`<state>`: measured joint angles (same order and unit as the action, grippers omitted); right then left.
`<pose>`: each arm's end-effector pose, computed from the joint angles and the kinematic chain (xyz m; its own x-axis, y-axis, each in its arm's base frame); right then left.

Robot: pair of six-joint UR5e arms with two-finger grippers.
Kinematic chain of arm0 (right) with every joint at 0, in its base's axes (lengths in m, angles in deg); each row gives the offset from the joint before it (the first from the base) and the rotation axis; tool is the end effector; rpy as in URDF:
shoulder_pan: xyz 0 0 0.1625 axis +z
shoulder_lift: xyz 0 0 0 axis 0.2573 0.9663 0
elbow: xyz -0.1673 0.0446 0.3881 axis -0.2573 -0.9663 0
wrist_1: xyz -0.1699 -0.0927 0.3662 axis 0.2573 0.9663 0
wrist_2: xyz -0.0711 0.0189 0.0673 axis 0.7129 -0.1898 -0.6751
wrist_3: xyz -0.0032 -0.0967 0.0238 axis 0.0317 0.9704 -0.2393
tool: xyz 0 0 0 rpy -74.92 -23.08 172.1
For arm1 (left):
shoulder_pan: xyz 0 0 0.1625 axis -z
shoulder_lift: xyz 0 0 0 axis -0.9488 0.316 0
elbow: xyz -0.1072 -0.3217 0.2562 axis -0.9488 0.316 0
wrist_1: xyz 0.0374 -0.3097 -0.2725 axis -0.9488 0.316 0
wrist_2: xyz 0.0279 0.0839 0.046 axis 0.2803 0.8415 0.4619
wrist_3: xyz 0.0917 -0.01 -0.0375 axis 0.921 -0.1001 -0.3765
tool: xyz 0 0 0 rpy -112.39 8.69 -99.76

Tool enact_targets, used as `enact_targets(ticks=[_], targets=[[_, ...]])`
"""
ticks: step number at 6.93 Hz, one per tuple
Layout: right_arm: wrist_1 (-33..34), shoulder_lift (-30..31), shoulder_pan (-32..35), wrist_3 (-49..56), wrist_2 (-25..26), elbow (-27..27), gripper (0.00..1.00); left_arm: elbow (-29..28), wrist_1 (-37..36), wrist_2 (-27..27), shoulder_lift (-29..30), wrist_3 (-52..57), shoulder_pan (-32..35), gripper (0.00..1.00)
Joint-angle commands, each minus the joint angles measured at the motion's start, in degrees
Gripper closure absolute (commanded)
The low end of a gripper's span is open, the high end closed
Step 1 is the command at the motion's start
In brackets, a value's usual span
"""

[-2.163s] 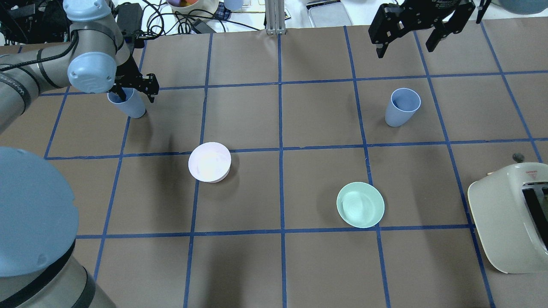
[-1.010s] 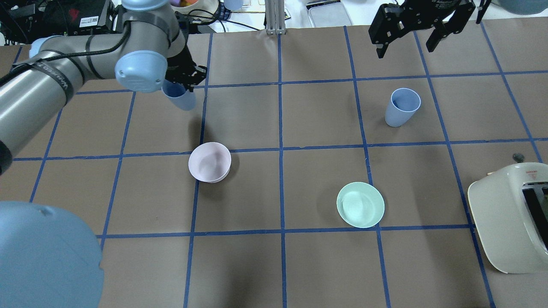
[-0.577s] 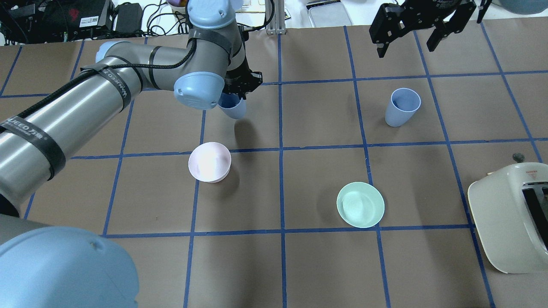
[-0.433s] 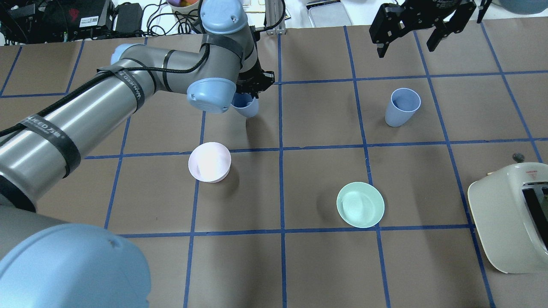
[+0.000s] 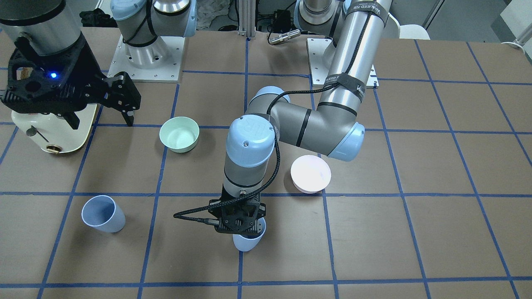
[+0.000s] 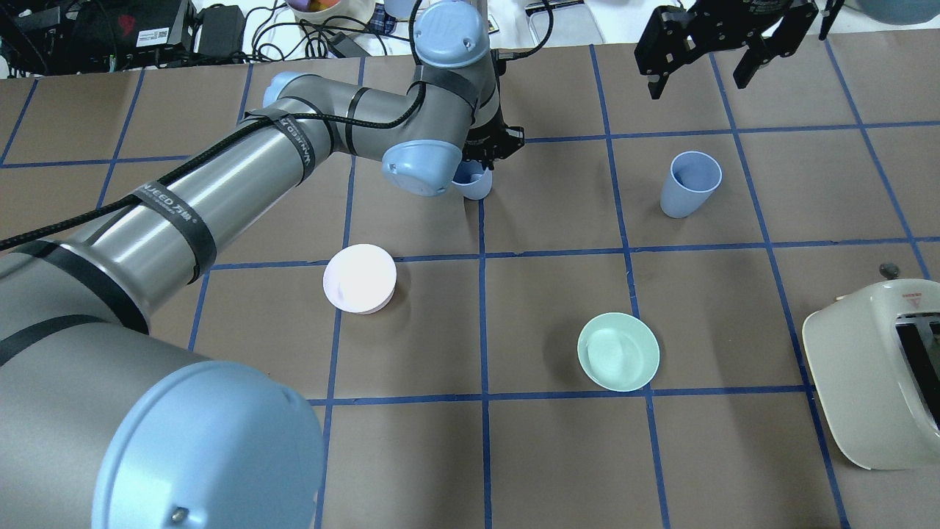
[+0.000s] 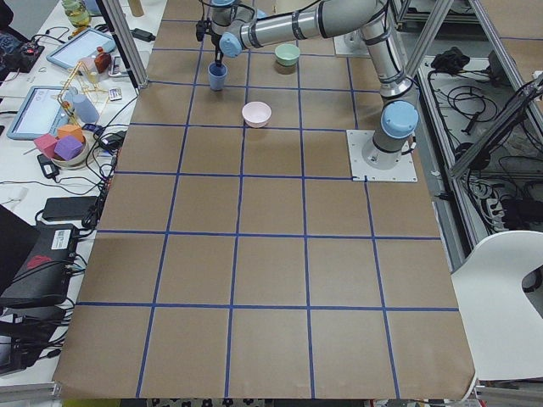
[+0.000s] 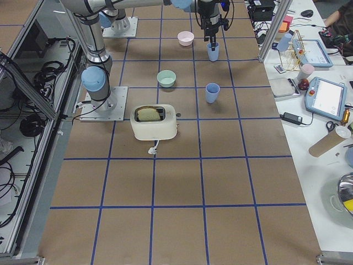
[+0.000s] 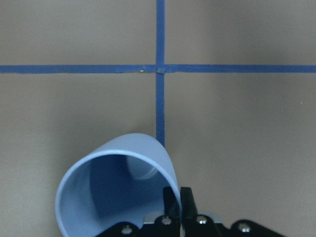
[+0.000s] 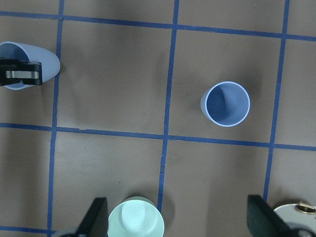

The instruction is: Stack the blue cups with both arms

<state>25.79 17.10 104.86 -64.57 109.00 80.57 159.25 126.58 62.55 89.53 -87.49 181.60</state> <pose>0.1326 -0.5495 0.5314 -0.9960 -0.0892 0.0087 -0.0896 0.9925 -0.0829 -0.3782 -0.6369 0.2631 -0.9935 0.0490 0.1028 0.0289 0.9818 -0.1878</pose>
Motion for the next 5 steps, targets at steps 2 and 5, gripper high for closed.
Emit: enact_targets(ticks=[2, 5], targets=[[0.07, 0.0, -0.04, 0.09, 0.02, 0.02, 0.0, -2.04, 1.39, 0.47, -1.42, -0.45, 0.1, 0.0], [0.07, -0.09, -0.22, 0.17, 0.02, -0.07, 0.0, -11.88, 32.84, 0.83, -9.32, 3.82, -8.03, 0.0]])
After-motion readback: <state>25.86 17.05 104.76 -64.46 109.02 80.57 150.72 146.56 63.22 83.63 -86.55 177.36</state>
